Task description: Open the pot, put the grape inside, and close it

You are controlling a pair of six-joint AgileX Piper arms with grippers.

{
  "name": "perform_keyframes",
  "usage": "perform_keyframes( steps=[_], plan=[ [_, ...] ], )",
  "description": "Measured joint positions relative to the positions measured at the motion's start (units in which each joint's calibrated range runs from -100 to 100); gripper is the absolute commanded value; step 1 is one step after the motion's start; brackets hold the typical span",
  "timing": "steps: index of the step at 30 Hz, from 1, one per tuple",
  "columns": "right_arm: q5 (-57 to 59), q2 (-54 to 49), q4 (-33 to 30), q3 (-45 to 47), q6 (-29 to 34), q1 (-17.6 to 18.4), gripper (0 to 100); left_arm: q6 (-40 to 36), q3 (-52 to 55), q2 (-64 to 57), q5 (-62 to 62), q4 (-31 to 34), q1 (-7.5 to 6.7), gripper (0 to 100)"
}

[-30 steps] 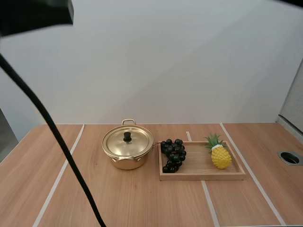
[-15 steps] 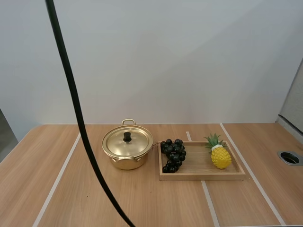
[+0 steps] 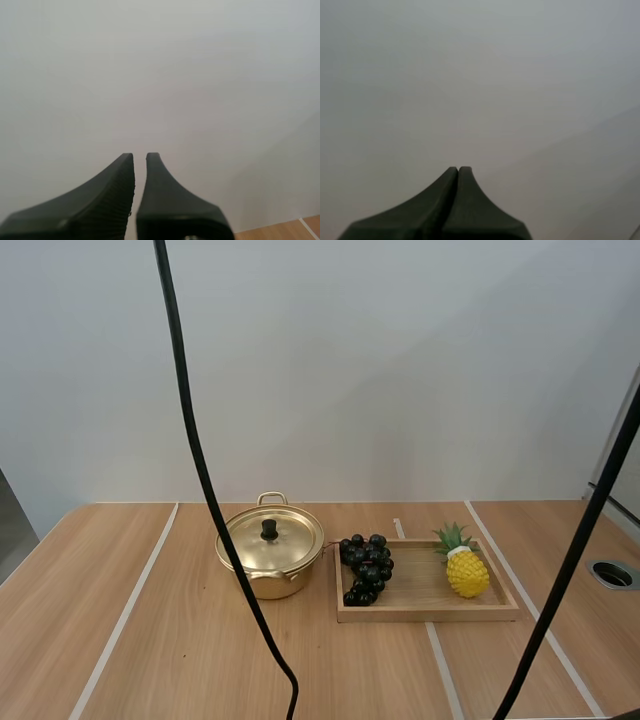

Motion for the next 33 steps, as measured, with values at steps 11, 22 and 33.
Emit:
perform_keyframes(
  steps=[11,22,33],
  plan=[
    [0.0,-1.56,6.1,-0.22,-3.63,0.0,93,-2.21,-0.55,-0.23,0.45,0.0,0.0,100],
    [0.0,-1.56,6.1,-0.22,-3.99,0.0,100,0.29,-0.55,-0.12,0.45,-0.11,0.0,100],
    [0.0,-1.56,6.1,-0.22,-3.99,0.0,100,3.1,8.71,2.47,0.56,0.53,0.0,100]
  ],
)
